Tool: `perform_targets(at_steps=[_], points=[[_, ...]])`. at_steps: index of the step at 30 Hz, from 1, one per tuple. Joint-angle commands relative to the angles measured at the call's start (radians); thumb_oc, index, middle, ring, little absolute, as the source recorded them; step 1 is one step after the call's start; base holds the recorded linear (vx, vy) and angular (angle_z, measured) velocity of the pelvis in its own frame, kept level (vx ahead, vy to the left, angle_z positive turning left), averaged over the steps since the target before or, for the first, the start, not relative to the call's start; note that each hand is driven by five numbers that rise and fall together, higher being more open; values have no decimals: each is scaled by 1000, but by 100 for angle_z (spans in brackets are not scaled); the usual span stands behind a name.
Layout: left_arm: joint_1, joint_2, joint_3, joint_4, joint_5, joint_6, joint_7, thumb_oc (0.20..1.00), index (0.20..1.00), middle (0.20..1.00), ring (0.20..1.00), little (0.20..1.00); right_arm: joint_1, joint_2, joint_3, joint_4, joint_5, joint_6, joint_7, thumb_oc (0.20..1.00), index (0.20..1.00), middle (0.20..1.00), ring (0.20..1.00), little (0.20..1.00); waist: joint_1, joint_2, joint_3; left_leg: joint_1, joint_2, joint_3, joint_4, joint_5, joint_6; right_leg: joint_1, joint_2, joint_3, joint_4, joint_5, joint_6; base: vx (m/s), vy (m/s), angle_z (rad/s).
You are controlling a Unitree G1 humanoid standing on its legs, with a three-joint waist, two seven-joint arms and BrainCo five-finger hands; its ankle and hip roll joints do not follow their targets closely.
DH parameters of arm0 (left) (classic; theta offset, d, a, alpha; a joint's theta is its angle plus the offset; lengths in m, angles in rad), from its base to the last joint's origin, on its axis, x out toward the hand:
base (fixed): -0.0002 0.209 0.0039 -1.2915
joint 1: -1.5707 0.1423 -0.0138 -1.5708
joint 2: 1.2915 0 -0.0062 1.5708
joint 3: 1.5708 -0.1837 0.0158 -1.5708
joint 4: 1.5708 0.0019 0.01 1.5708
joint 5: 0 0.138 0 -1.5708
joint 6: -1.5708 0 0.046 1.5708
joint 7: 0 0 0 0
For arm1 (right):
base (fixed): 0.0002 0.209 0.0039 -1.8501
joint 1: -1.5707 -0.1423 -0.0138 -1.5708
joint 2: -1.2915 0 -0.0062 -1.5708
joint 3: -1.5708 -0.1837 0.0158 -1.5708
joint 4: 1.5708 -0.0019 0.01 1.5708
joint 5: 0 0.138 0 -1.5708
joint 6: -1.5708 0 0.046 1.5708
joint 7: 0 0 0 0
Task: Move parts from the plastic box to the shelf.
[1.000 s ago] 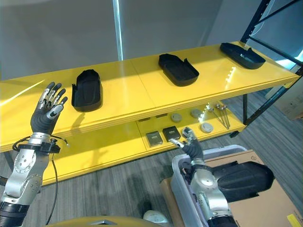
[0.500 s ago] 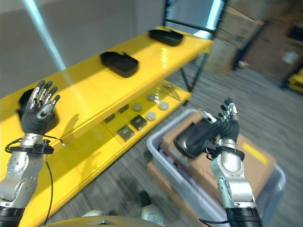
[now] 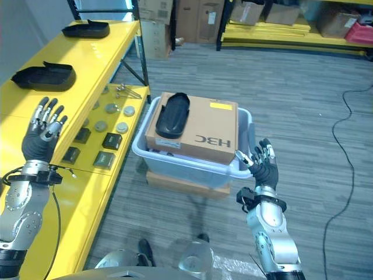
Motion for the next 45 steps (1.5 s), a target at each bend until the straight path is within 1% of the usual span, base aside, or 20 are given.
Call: perform_targets(at_steps=[1,3,7,8,11,12,13,14,15,17,18,19,21,23,24,26,32,38,43,45], points=[[-12,41,84,-68,52,-102,72,1000,1000,1000,1000,1000,-42,-20,-7,-52,-27,-70,-4,1000,1000,1000,1000,1000,-3,-15,-39,67,-15,-103,47,-123,3,21,54,-3,-189,122,21,32,-278,-57],[6,38,113,-84,45,-93,83,1000,1000,1000,1000,1000,-26,-18,-17,-64,-15,-60,20,1000,1000,1000,1000,1000,-6,-15,-56,91,8,-89,8,-120,-14,55,75,-20,-217,91,32,83,-265,-24],[25,21,143,-95,48,-80,99,1000,1000,1000,1000,1000,-10,-24,-26,-71,5,-43,44,1000,1000,1000,1000,1000,-15,-23,-70,91,42,-71,-14,-75,-36,78,109,-30,-237,71,-4,102,-258,-27],[35,11,152,-96,59,-84,97,1000,1000,1000,1000,1000,-5,-25,-31,-73,3,-40,52,1000,1000,1000,1000,1000,-17,-20,-76,98,60,-84,-10,-86,-50,90,125,-21,-234,47,-5,180,-258,-10],[32,-1,162,-86,79,-99,124,1000,1000,1000,1000,1000,-9,-42,-46,-63,10,-36,64,1000,1000,1000,1000,1000,-22,-32,-75,78,112,-68,53,-90,-78,91,143,-30,-228,33,-32,112,-252,-2],[27,-6,166,-76,103,-112,157,1000,1000,1000,1000,1000,-20,-53,-51,-47,17,-32,73,1000,1000,1000,1000,1000,-24,-39,-73,73,135,-63,97,-102,-86,86,148,-34,-219,27,-45,111,-275,-3],[24,-10,173,-63,124,-124,190,1000,1000,1000,1000,1000,-33,-66,-55,-27,21,-30,83,1000,1000,1000,1000,1000,-24,-41,-69,65,171,-66,167,-84,-106,81,160,-37,-208,15,-64,111,-329,-4],[22,-12,181,-46,126,-133,202,1000,1000,1000,1000,1000,-46,-86,-57,-12,27,-25,87,1000,1000,1000,1000,1000,-15,-42,-58,16,219,-90,303,12,-150,93,181,-36,-207,2,-89,80,-315,-6],[18,-14,184,-35,124,-139,210,1000,1000,1000,1000,1000,-56,-97,-53,0,31,-23,87,1000,1000,1000,1000,1000,-8,-42,-48,-28,243,-113,386,66,-173,105,196,-33,-209,-6,-106,65,-332,0],[13,-11,207,-1,111,-147,221,1000,1000,1000,1000,1000,-82,-114,-39,42,36,-33,90,1000,1000,1000,1000,1000,8,-37,-21,-172,261,-223,623,126,-190,128,238,-11,-204,-23,-154,66,-263,-6],[9,-10,223,17,112,-147,214,1000,1000,1000,1000,1000,-88,-118,-35,56,39,-33,93,1000,1000,1000,1000,1000,18,-37,-10,-217,243,-255,670,131,-179,139,249,5,-202,-28,-164,8,-114,-20],[4,-9,236,31,105,-145,206,1000,1000,1000,1000,1000,-98,-117,-30,70,40,-34,94,1000,1000,1000,1000,1000,19,-34,0,-256,231,-255,658,136,-153,136,254,3,-202,-19,-174,31,0,-32],[14,-13,263,33,83,-132,190,1000,1000,1000,1000,1000,-106,-103,-24,81,25,-29,98,1000,1000,1000,1000,1000,28,-30,3,-252,197,-238,488,142,-146,148,255,14,-209,-24,-164,112,125,-37],[26,-15,272,34,77,-137,182,1000,1000,1000,1000,1000,-100,-96,-23,78,11,-17,98,1000,1000,1000,1000,1000,30,-23,2,-235,179,-227,327,195,-154,165,250,18,-220,-24,-155,197,214,-19],[14,-2,268,65,61,-147,178,1000,1000,1000,1000,1000,-93,-94,-11,59,-2,-4,77,1000,1000,1000,1000,1000,14,-22,-4,-204,187,-180,256,189,-141,169,235,12,-204,-36,-152,215,304,-31],[4,1,260,68,67,-147,200,1000,1000,1000,1000,1000,-67,-96,-25,43,17,7,84,1000,1000,1000,1000,1000,13,-11,-13,-141,150,-219,148,126,-127,146,200,2,-158,-56,-123,173,279,-1],[27,11,297,26,53,-105,185,1000,1000,1000,1000,1000,-36,-82,-50,47,20,12,97,1000,1000,1000,1000,1000,24,-4,-25,-60,100,-207,58,55,-117,154,167,-25,-157,-54,-90,108,132,-4],[49,23,318,21,56,-81,144,1000,1000,1000,1000,1000,-49,-66,-30,34,-28,63,129,1000,1000,1000,1000,1000,46,-4,-42,-38,71,-198,14,47,-102,163,158,-29,-196,-32,-69,82,97,2],[57,19,304,3,57,-68,92,1000,1000,1000,1000,1000,-91,-71,-15,63,-90,44,105,1000,1000,1000,1000,1000,81,-1,-48,-46,61,-211,3,49,-97,175,156,-44,-211,-27,-65,104,77,4],[56,18,282,-15,45,-61,58,1000,1000,1000,1000,1000,-156,-89,-3,97,-125,31,51,1000,1000,1000,1000,1000,114,3,-46,-68,59,-224,14,49,-96,176,152,-63,-208,-31,-65,116,105,14]])
